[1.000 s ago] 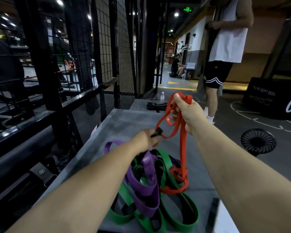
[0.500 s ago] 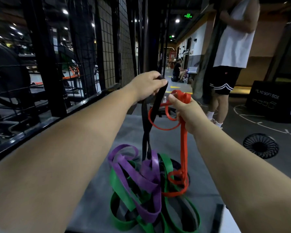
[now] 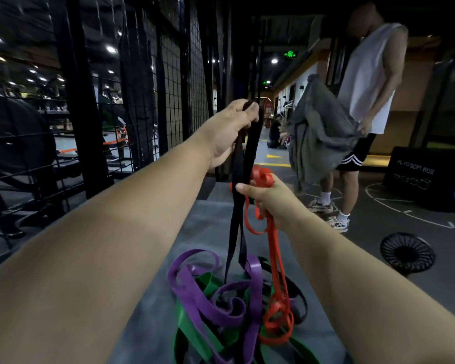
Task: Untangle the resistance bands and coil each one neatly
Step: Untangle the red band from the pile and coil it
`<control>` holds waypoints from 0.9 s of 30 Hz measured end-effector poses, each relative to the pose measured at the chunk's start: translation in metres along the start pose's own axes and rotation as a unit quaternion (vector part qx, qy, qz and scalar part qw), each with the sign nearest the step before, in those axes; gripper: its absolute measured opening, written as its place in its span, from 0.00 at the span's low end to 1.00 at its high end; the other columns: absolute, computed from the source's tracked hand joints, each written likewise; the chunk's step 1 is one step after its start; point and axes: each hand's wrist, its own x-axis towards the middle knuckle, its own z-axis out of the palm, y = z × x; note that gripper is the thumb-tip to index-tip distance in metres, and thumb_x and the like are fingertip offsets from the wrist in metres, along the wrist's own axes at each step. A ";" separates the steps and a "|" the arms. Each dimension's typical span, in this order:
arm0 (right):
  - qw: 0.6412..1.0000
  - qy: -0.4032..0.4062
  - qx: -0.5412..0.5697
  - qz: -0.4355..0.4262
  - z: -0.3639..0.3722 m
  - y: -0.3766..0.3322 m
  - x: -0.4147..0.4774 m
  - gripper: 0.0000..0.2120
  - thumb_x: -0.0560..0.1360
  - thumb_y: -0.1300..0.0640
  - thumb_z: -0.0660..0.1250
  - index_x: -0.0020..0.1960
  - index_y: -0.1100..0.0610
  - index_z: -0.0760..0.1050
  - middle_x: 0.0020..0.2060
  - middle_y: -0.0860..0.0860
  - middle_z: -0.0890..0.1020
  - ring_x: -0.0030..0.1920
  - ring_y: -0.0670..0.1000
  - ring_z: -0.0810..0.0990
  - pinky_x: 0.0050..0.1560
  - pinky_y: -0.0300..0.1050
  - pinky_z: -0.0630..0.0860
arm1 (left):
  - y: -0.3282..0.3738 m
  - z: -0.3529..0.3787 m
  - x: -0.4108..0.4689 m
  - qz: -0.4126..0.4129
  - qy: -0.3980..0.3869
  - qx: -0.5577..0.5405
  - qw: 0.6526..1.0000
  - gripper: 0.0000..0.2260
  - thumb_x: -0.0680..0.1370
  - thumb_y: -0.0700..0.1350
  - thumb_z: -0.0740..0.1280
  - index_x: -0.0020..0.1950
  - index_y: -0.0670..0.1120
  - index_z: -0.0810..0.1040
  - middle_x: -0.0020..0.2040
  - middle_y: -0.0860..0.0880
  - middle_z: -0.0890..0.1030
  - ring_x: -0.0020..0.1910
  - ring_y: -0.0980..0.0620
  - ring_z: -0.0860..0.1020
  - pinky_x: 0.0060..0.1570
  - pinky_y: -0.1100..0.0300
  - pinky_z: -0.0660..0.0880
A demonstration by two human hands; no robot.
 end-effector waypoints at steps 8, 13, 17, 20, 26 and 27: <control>0.994 0.075 0.079 0.029 -0.005 0.003 0.000 0.10 0.76 0.50 0.70 0.51 0.56 0.76 0.42 0.55 0.82 0.23 0.44 0.65 0.25 0.37 0.65 | -0.008 -0.016 -0.005 -0.035 0.045 -0.105 0.993 0.10 0.84 0.49 0.55 0.46 0.47 0.69 0.50 0.46 0.75 0.49 0.46 0.79 0.52 0.45 0.75; 0.998 -0.010 0.055 0.016 -0.007 -0.001 -0.003 0.12 0.72 0.54 0.74 0.46 0.55 0.72 0.28 0.48 0.64 0.25 0.46 0.60 0.27 0.39 0.59 | -0.011 -0.015 -0.005 -0.047 0.039 -0.177 0.982 0.10 0.84 0.49 0.55 0.46 0.47 0.70 0.47 0.48 0.77 0.49 0.45 0.79 0.55 0.44 0.75; 0.999 -0.044 0.008 0.006 0.009 -0.004 -0.002 0.23 0.67 0.52 0.76 0.57 0.61 0.77 0.27 0.48 0.68 0.23 0.45 0.63 0.26 0.39 0.57 | -0.001 -0.002 -0.002 -0.030 0.036 -0.211 0.976 0.10 0.84 0.47 0.54 0.46 0.47 0.70 0.46 0.48 0.77 0.47 0.46 0.78 0.53 0.45 0.74; 0.998 0.012 -0.060 -0.025 0.010 -0.005 0.001 0.13 0.71 0.55 0.75 0.56 0.51 0.81 0.33 0.44 0.82 0.28 0.41 0.76 0.27 0.35 0.68 | 0.012 -0.002 0.001 -0.008 0.059 -0.242 0.968 0.11 0.84 0.47 0.53 0.46 0.47 0.70 0.46 0.48 0.77 0.48 0.46 0.78 0.56 0.42 0.73; 0.993 0.094 -0.074 -0.008 0.000 -0.013 0.001 0.03 0.77 0.54 0.69 0.45 0.48 0.80 0.35 0.51 0.84 0.24 0.44 0.72 0.25 0.37 0.65 | -0.002 -0.016 0.001 -0.066 0.168 -0.217 0.959 0.11 0.84 0.50 0.55 0.50 0.44 0.71 0.48 0.46 0.79 0.47 0.48 0.79 0.59 0.44 0.75; 0.992 0.108 -0.065 -0.002 -0.003 -0.013 0.002 0.03 0.77 0.53 0.69 0.44 0.49 0.79 0.34 0.52 0.84 0.23 0.46 0.70 0.25 0.39 0.64 | -0.010 -0.018 -0.003 -0.097 0.193 -0.206 0.954 0.13 0.83 0.51 0.55 0.49 0.44 0.72 0.45 0.47 0.79 0.46 0.49 0.80 0.60 0.44 0.74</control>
